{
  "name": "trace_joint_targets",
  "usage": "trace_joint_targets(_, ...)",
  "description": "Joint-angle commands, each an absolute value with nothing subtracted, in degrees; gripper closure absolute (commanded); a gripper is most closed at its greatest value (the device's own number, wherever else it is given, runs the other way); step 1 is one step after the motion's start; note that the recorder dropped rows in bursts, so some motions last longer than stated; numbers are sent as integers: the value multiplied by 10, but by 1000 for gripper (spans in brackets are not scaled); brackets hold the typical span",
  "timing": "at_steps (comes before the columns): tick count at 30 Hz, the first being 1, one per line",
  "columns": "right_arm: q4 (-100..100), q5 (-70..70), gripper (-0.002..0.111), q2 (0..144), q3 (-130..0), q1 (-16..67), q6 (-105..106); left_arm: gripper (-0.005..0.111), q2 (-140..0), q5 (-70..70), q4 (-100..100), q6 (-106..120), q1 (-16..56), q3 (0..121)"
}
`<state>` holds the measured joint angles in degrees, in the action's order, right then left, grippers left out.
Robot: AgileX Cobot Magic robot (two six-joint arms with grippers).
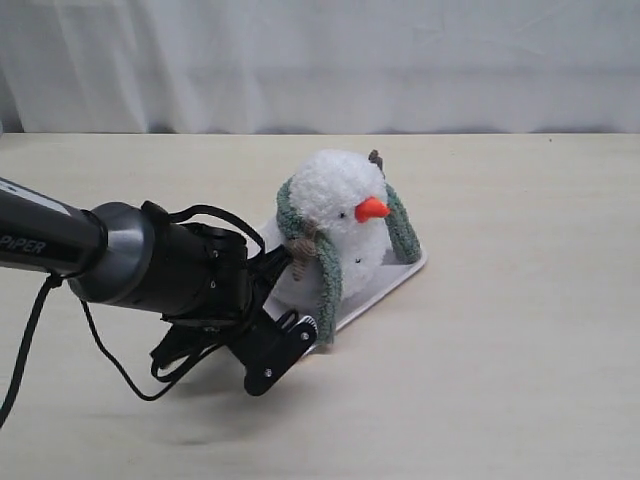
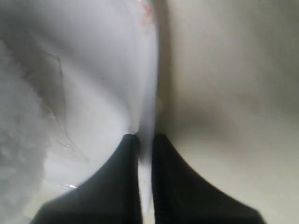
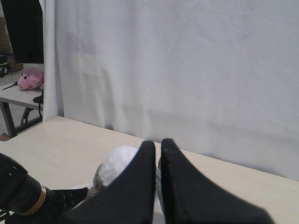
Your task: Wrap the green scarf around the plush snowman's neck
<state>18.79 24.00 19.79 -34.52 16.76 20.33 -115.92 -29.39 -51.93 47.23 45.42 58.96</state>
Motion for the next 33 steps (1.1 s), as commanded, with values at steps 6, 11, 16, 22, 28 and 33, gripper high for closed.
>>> trace_joint_targets(6,184,239,104,195,-343,169,203,107,-1163,-320,-679,483,456,585)
trace_joint_targets(11,184,239,104,195,-343,169,205,107,-1163,-312,-693,483,462,564)
trace_joint_targets(16,184,240,104,195,-343,169,205,107,-1163,-281,-840,442,467,523)
trace_joint_targets(22,184,240,104,195,-343,169,205,107,-1162,-358,-869,434,467,523)
trace_joint_targets(28,177,240,104,195,-343,169,205,107,-1162,-415,-842,360,467,523)
trace_joint_targets(33,175,243,104,195,-343,169,205,107,-1162,-387,-768,357,466,523)
